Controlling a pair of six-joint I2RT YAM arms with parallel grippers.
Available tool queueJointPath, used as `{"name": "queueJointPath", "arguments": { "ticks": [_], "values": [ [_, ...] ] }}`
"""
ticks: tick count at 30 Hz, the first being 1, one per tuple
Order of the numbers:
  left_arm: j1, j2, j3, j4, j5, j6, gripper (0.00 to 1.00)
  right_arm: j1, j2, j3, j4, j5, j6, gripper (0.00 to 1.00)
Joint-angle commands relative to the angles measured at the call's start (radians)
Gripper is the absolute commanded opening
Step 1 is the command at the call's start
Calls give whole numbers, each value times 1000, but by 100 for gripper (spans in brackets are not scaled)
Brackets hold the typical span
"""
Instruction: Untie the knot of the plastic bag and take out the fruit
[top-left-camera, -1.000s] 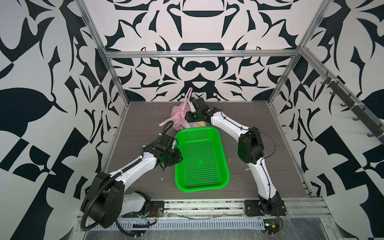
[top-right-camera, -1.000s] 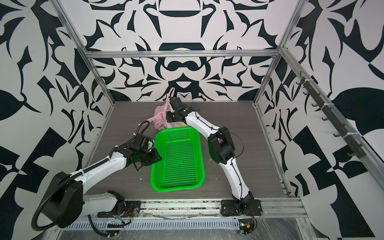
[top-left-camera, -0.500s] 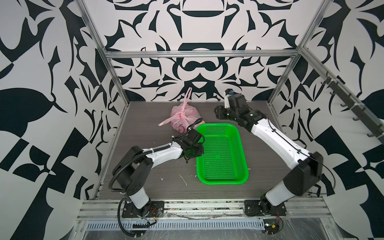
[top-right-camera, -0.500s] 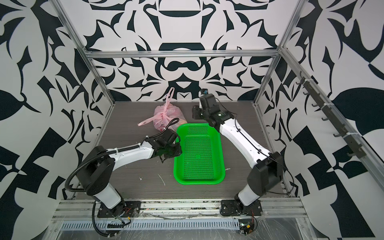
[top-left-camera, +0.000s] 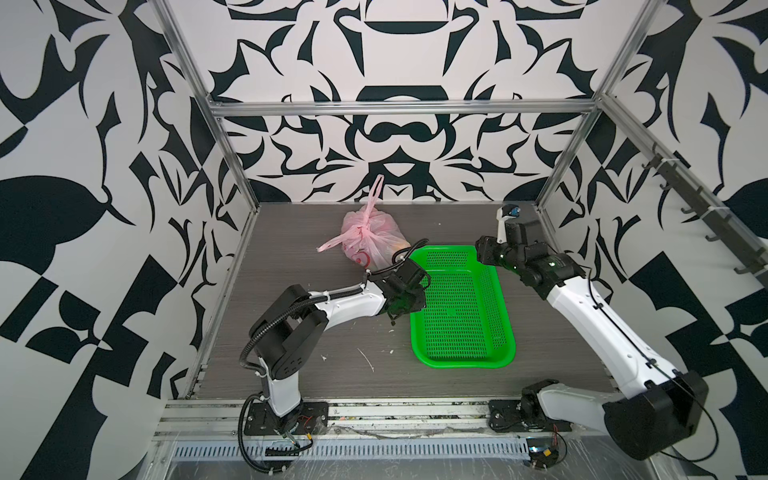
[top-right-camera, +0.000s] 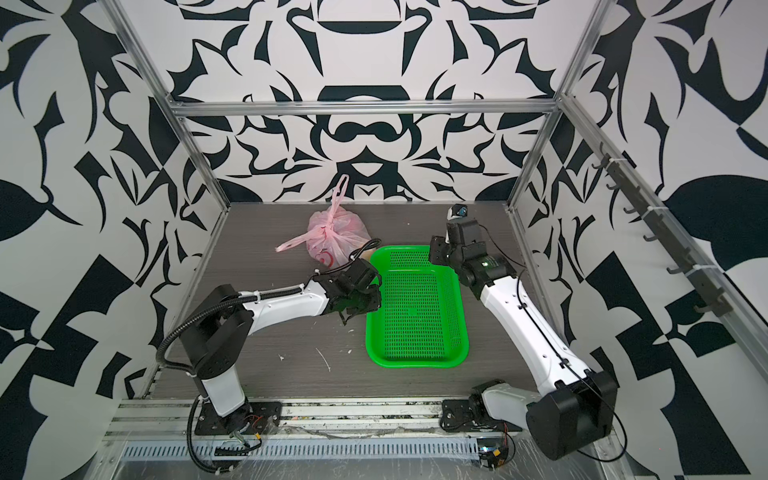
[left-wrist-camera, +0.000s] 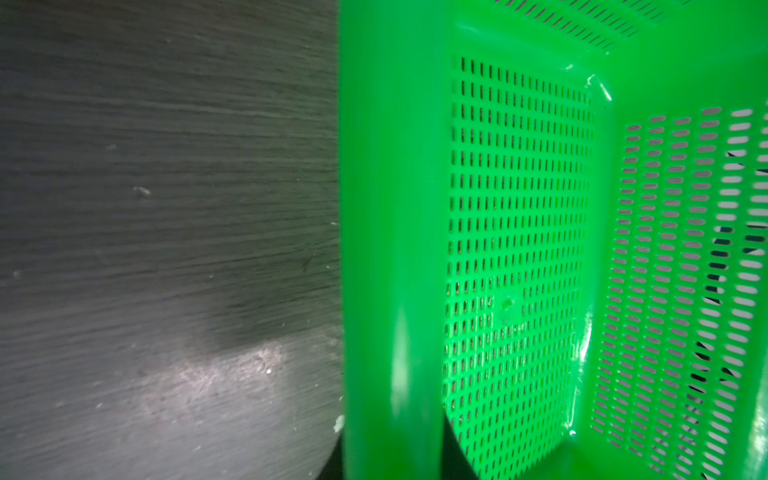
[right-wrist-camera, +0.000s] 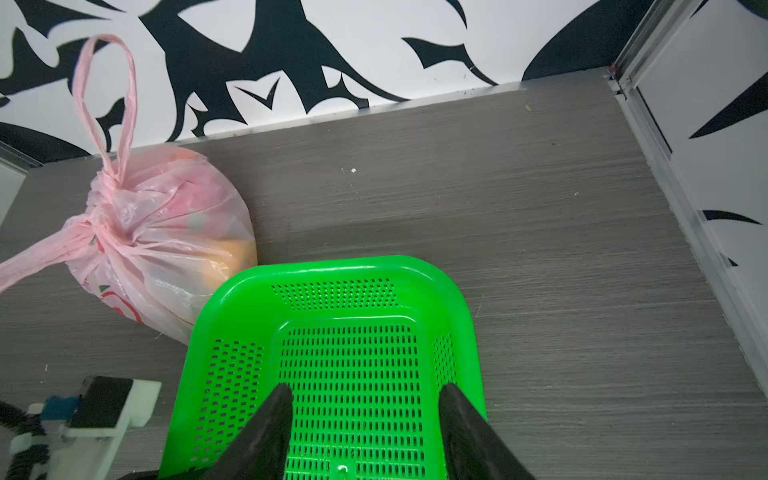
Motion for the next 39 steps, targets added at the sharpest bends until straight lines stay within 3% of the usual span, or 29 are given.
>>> {"name": "queueJointPath", "arguments": {
  "ticks": [1,8,17,26,34,39],
  "values": [
    [-5,-8,-2,-17,-56,-20,13,-4,-11,-13,35,-13,10,59],
    [-5,5,27,-49,-58,-3,36,-4,-11,-28,59,-25,36,59],
    [9,-87,66,-176,-137,42,75,-4,-10,-23,48,-46,47,57],
    [161,-311,-5,-261,-173,106,84,121,94,32,79,21,49,56],
    [397,-521,-106,-290,-76,216,84,291,417,277,118,73,4,56],
    [519,-636,-194,-280,6,245,84,343,626,476,134,53,-55,55]
  ]
}}
